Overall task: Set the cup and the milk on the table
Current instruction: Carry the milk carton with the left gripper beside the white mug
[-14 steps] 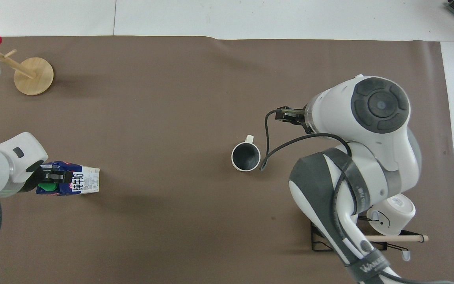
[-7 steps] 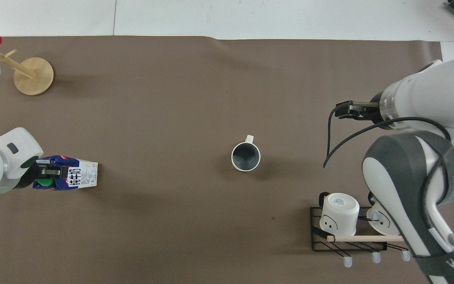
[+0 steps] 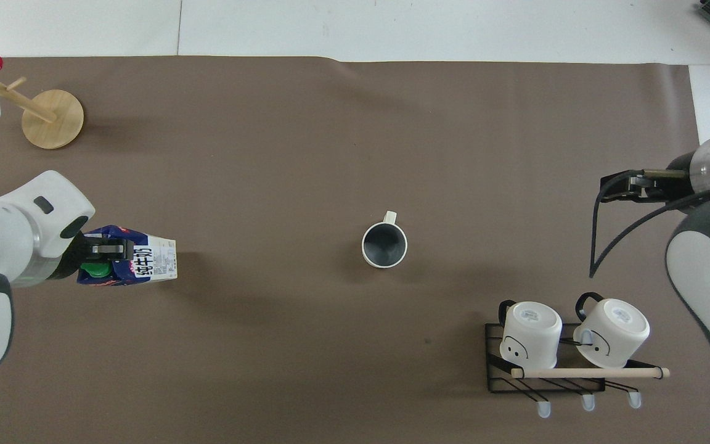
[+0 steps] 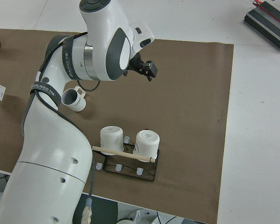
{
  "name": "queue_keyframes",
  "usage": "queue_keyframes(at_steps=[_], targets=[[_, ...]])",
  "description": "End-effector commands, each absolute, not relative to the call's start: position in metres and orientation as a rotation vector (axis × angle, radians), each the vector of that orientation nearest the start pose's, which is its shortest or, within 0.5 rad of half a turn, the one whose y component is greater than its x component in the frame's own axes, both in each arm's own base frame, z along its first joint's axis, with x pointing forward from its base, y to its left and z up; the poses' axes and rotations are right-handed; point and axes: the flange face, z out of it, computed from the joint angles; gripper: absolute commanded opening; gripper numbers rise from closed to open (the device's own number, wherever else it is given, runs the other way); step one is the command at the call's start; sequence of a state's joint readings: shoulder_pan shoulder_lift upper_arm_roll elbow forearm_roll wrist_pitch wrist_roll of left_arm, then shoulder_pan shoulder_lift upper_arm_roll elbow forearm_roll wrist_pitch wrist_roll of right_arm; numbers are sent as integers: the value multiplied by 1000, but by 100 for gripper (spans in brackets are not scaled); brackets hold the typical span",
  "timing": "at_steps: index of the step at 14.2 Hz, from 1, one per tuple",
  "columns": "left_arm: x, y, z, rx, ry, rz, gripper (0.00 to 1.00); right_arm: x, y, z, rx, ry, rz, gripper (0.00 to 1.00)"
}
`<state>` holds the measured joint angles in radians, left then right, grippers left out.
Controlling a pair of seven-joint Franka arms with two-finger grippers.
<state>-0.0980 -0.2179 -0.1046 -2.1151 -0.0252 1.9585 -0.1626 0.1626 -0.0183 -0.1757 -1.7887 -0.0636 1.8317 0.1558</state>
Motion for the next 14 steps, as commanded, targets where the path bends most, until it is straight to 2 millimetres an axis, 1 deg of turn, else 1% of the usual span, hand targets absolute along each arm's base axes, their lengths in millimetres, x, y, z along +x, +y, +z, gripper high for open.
queue_keyframes(at_steps=[1, 2, 3, 4, 5, 6, 7, 10, 11, 13, 14], targets=[[486, -153, 522, -3156, 3, -70, 50, 548, -36, 568, -3126, 266, -83, 100], [484, -166, 526, -3160, -14, -66, 50, 544, -45, 573, -3091, 292, -88, 100], [483, -184, 530, -3162, -26, -64, 50, 545, -49, 579, -3085, 297, -107, 100], [480, -203, 532, -3166, -28, -66, 50, 548, -51, 595, -3097, 297, -158, 100], [477, -215, 535, -3172, -50, -75, 50, 549, -53, 606, -3096, 301, -170, 100], [471, -230, 538, -3178, -64, -80, 50, 550, -54, 620, -3098, 301, -183, 100], [468, -243, 540, -3188, -77, -77, 50, 549, -54, 632, -3104, 291, -162, 100], [466, -278, 531, -3198, -107, -65, 50, 548, -52, 654, -3116, 275, -110, 100], [468, -287, 523, -3195, -131, -52, 49, 549, -39, 653, -3116, 247, -124, 100], [475, -303, 516, -3200, -139, -49, 49, 546, -40, 651, -3111, 239, -109, 100], [482, -307, 513, -3201, -139, -45, 49, 546, -41, 652, -3112, 242, -117, 100]])
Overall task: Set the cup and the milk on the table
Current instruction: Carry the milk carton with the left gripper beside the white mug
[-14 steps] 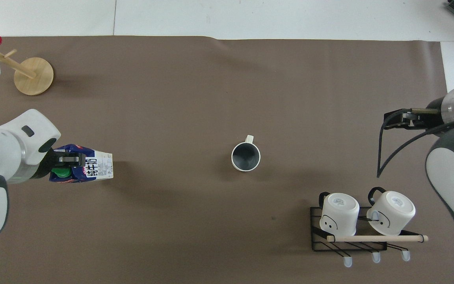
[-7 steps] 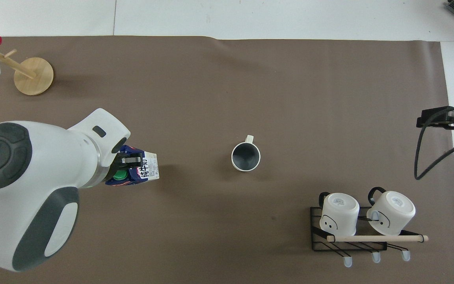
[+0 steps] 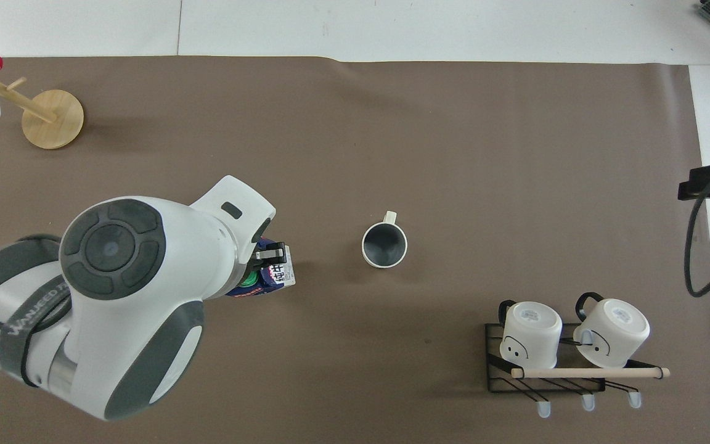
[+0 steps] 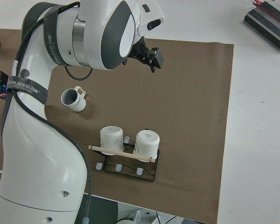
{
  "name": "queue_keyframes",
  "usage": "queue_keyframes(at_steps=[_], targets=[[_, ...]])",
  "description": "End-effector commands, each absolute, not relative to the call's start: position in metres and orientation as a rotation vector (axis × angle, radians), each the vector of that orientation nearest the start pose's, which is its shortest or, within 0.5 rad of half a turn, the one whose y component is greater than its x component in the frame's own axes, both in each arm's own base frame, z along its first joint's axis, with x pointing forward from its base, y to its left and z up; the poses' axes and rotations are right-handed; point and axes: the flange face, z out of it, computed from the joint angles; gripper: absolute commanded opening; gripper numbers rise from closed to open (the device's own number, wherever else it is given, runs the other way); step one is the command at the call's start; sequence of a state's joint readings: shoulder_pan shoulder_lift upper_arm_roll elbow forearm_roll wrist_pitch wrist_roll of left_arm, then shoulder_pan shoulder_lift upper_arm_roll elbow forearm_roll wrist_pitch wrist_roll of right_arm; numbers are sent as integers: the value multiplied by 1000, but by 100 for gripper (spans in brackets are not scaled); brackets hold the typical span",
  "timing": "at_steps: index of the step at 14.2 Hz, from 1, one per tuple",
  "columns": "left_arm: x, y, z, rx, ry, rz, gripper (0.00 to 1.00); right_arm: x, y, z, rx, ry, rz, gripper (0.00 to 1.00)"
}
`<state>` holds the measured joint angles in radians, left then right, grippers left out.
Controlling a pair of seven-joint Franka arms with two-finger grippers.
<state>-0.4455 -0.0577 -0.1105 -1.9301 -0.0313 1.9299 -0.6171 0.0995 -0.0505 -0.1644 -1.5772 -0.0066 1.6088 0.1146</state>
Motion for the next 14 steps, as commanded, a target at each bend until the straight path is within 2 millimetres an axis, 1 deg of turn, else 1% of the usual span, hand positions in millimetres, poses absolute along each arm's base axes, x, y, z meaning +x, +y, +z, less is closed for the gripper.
queue_keyframes(at_steps=[1, 3, 5, 6, 8, 11, 12, 13, 14], targets=[[490, -311, 505, -3195, -138, -31, 49, 545, -41, 651, -3112, 241, -107, 100], [501, -318, 487, -3193, -134, -33, 49, 543, -42, 652, -3119, 237, -74, 100], [507, -327, 468, -3200, -122, -38, 49, 540, -37, 653, -3144, 216, -17, 100], [508, -331, 464, -3202, -115, -42, 49, 540, -37, 663, -3162, 203, -34, 100], [504, -335, 460, -3199, -100, -31, 49, 542, -34, 664, -3156, 155, -57, 100], [502, -335, 458, -3193, -95, -17, 50, 538, -32, 659, -3147, 161, -45, 100], [502, -335, 457, -3191, -95, -13, 51, 538, -32, 658, -3147, 161, -43, 100], [502, -334, 457, -3190, -95, -11, 56, 538, -25, 659, -3146, 144, -43, 100], [502, -334, 457, -3190, -97, -11, 62, 537, -23, 658, -3146, 141, -36, 100]])
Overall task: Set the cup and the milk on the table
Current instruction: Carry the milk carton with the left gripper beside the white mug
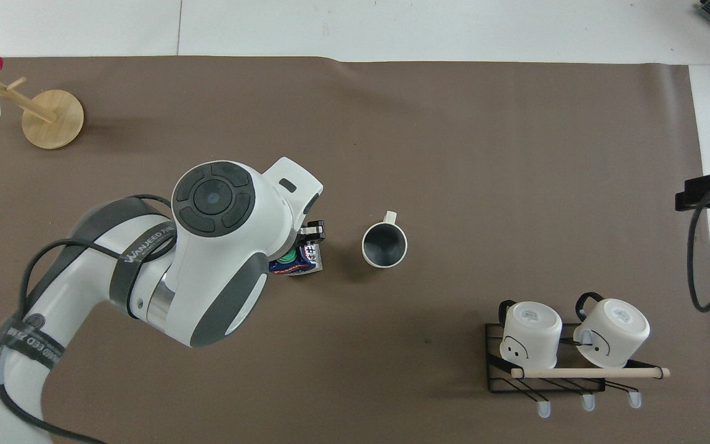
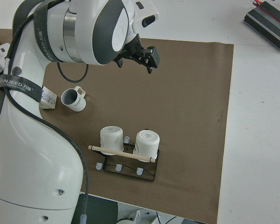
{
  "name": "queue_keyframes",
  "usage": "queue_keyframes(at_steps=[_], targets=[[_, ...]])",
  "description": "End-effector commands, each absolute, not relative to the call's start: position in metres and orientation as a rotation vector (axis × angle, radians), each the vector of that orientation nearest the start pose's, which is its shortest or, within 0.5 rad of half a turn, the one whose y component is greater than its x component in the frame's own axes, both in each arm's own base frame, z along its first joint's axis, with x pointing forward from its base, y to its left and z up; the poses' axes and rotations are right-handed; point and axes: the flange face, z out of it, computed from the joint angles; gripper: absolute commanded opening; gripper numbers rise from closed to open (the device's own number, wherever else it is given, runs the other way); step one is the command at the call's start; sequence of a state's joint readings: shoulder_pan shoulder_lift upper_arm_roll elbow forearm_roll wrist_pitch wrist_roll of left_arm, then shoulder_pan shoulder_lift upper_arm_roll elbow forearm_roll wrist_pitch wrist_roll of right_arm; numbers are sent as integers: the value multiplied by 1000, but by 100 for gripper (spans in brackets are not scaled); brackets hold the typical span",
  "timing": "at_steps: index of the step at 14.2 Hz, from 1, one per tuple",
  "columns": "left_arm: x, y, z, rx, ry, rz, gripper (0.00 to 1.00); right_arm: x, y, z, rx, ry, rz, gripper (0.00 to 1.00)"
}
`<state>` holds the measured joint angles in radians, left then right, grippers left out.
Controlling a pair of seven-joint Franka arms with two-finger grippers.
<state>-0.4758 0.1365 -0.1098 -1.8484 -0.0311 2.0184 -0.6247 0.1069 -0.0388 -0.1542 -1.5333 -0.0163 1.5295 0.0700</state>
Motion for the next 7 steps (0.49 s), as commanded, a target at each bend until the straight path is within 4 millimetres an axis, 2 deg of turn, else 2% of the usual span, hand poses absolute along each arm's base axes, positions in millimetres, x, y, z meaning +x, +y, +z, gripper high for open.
queue_keyframes(at_steps=[1, 4, 5, 6, 7], targets=[[502, -334, 457, -3190, -95, -11, 65, 537, -23, 658, -3146, 144, -33, 100], [501, -334, 457, -3188, -94, -7, 71, 539, -23, 658, -3162, 134, -41, 100], [501, -335, 457, -3188, -92, -5, 82, 540, -23, 660, -3166, 134, -48, 100], [501, -334, 459, -3187, -94, -5, 97, 539, -23, 660, -3169, 135, -32, 100], [500, -334, 462, -3185, -91, -1, 100, 538, -24, 658, -3169, 131, -7, 100]])
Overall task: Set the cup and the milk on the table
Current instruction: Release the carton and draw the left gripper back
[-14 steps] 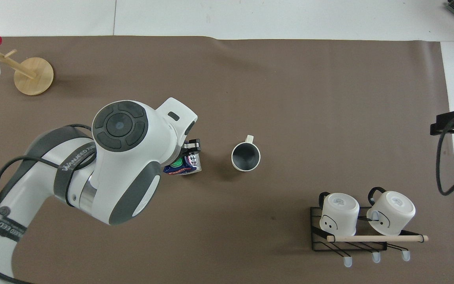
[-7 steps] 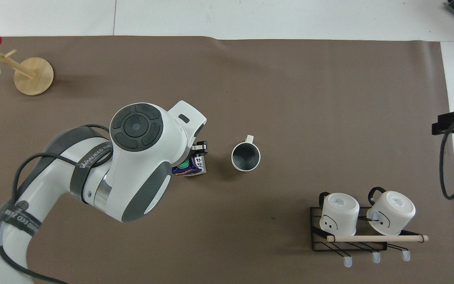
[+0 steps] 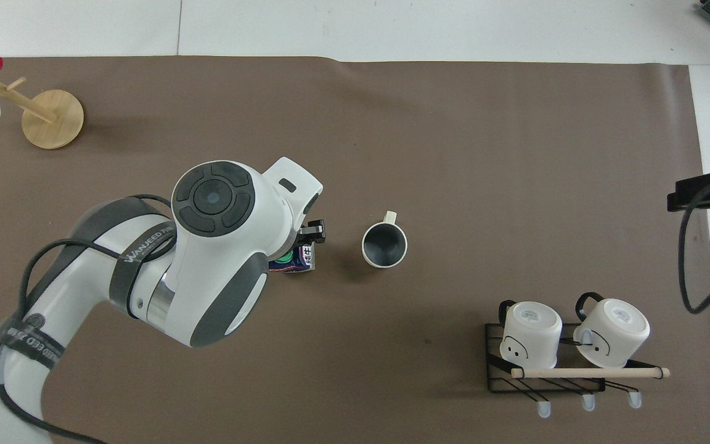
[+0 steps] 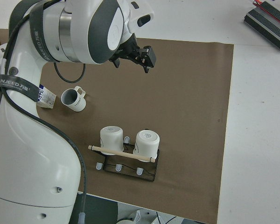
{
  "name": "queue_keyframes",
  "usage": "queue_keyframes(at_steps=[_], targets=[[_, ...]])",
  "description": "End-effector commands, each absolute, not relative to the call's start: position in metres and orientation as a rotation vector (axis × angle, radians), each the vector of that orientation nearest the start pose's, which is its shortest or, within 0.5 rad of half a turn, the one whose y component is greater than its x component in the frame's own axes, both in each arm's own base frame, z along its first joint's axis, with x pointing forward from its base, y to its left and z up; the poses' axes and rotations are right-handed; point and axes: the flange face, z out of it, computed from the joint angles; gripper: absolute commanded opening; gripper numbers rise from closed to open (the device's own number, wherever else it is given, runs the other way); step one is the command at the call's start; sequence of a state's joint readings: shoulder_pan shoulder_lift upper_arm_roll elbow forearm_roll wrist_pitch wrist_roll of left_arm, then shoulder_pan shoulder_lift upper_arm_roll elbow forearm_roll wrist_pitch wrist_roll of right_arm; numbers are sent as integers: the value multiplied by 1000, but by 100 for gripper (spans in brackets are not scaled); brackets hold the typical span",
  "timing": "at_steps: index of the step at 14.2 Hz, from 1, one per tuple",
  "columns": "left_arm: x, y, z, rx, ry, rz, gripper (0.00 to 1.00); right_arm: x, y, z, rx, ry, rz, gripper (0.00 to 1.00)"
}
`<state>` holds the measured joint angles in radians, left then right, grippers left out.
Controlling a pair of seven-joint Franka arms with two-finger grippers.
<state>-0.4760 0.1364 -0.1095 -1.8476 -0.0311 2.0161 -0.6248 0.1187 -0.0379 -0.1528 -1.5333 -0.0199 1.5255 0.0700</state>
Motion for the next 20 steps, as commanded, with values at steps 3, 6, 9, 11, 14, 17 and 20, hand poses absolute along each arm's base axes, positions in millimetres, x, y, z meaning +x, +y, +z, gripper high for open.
queue_keyframes(at_steps=[3, 6, 9, 11, 14, 17, 20], targets=[[492, -327, 498, -3190, -79, -15, 100, 534, -23, 662, -3158, 134, 0, 100], [495, -300, 549, -3174, -110, 0, 100, 532, -23, 662, -3145, 142, -11, 100], [515, -247, 590, -3158, 17, 52, 100, 532, -23, 662, -3145, 144, -14, 100], [529, -202, 600, -3147, 45, 83, 100, 532, -22, 662, -3144, 141, -14, 100], [543, -136, 618, -3147, 122, 106, 100, 532, -23, 662, -3143, 144, -14, 100], [549, -83, 625, -3150, 149, 114, 100, 532, -23, 662, -3143, 144, -14, 100], [546, -65, 631, -3122, 140, 104, 100, 532, -22, 662, -3144, 141, -14, 100]])
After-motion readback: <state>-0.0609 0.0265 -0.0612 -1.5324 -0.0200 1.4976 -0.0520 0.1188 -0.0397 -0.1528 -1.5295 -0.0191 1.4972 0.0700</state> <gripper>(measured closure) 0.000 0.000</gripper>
